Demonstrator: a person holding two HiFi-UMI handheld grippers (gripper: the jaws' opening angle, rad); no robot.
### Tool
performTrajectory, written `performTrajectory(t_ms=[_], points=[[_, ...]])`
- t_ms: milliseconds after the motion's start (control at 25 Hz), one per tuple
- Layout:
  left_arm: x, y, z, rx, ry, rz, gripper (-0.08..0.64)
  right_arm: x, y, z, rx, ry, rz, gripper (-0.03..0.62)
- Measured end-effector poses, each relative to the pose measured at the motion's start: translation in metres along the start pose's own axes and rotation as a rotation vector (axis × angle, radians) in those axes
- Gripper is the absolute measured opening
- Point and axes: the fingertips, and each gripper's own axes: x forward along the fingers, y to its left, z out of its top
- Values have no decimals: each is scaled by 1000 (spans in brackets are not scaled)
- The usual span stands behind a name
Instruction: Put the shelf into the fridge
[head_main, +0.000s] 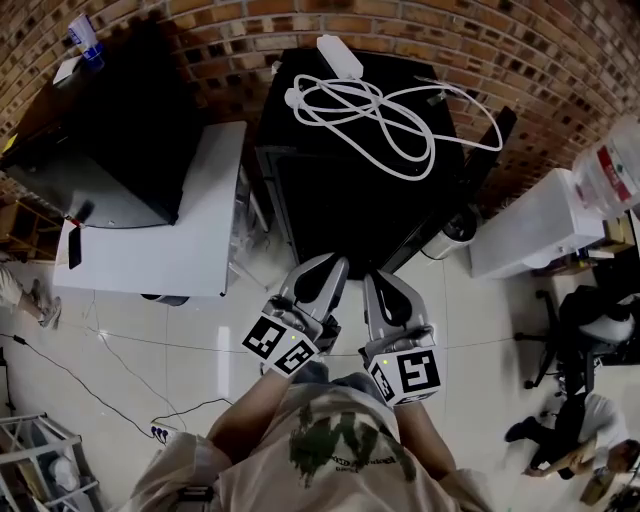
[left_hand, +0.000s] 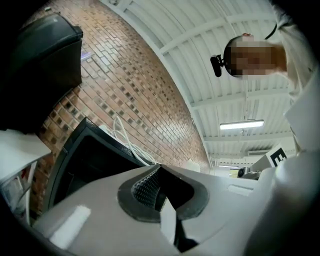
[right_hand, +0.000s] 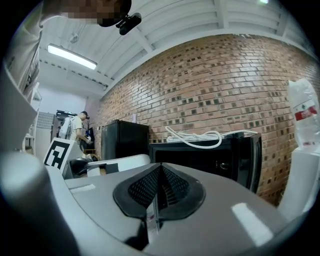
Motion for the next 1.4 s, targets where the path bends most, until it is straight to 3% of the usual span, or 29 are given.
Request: performTrajectory(t_ms=[280,800,1120,1400], points=[[-20,-55,-14,85,31,11,0,-51,-1,1,-6,-31,17,0],[-88,-148,-46,166,67,61,0,-153,30,-17,11,-48,69,0],[-119,-168,-39,206,68,77,0,-176,54,-20,4,-53,80,0],[-133,-160,-29,200,65,71,0,-167,75,-16,-4,-61,87,0]])
